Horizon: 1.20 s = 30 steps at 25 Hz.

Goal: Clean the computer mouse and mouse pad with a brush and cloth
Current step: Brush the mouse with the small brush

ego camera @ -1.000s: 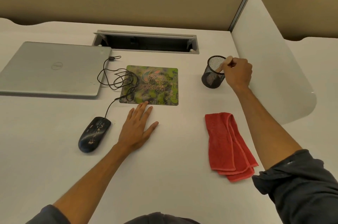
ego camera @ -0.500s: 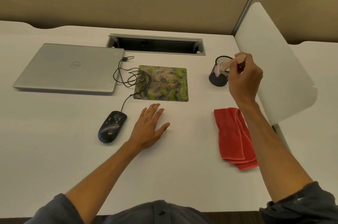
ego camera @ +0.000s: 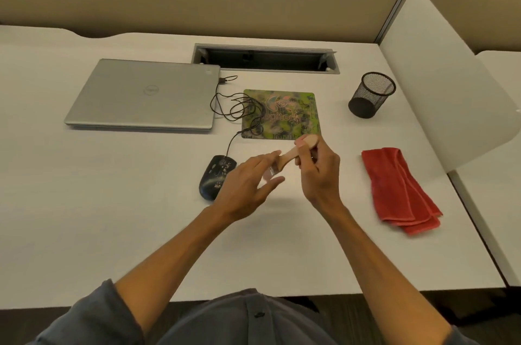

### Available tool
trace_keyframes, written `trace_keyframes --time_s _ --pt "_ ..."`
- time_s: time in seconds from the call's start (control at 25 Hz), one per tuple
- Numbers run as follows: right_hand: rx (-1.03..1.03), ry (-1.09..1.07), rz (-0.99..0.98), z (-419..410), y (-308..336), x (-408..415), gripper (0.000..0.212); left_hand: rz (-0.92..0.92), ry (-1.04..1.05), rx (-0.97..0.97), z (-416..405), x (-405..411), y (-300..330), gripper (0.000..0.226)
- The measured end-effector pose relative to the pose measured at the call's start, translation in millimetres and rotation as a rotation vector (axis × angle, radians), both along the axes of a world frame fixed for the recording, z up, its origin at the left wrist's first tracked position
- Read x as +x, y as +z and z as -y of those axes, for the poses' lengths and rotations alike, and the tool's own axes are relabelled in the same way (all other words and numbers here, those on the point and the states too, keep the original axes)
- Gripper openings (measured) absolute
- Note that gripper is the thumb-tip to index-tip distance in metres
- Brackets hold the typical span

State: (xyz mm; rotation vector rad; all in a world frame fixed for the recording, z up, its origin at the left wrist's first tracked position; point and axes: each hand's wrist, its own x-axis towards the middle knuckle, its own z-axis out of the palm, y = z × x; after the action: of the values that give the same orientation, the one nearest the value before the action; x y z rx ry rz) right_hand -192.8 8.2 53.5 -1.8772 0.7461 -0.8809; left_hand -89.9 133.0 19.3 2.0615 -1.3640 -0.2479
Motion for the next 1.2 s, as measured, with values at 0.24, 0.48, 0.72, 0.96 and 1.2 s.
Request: trace_keyframes --time_s 0.24,0.48,0.72,0.96,1.2 --pt "0.144 0.097 -0.101 -43 -17 17 0.011 -0.02 0.026 -0.026 -35 16 -5 0.047" --pt "0.193 -0.045 -0.112 -53 -25 34 0.011 0.072 0.325 0.016 -74 38 -31 0.074" --pt "0.264 -0.016 -0.11 -47 -34 46 0.016 -0.024 0.449 0.094 -92 49 -53 0.087" --pt "0.31 0.039 -0.109 -50 -38 61 0.011 0.004 0.463 0.052 -91 50 -60 0.069" --pt "0.24 -0.01 -0.231 -44 -46 52 0.016 -0.004 0.455 0.045 -91 51 -61 0.069"
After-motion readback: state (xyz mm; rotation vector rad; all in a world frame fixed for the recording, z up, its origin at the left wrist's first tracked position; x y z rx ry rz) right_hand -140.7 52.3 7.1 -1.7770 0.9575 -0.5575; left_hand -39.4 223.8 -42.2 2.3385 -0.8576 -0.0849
